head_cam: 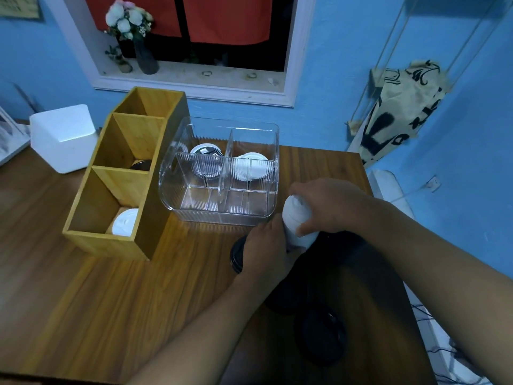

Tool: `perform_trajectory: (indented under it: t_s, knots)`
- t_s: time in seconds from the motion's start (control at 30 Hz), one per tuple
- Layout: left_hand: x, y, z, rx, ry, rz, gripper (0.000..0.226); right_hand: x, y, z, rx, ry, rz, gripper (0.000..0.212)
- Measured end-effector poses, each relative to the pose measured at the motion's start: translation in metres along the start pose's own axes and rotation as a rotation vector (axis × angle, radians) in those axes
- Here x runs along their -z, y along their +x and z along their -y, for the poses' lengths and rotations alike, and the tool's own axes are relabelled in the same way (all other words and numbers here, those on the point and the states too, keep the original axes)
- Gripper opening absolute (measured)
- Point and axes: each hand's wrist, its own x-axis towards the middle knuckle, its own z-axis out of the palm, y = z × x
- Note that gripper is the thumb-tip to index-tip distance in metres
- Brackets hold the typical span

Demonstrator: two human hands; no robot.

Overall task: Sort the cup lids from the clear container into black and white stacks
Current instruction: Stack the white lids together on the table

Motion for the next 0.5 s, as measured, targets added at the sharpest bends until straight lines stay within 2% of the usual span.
perform_trajectory:
  t_s: [0.4,0.5]
  knots:
    - [-0.001,-0.002,0.003,-0.001,0.003,-0.003,0.065,0.002,-0.003,0.013,-0.024,-0.050,0.029,0.068]
    - [0.007,-0.004,0.005,-0.022,0.033,0.025,0.059,0.004,-0.005,0.013,-0.026,-0.070,0.024,0.077]
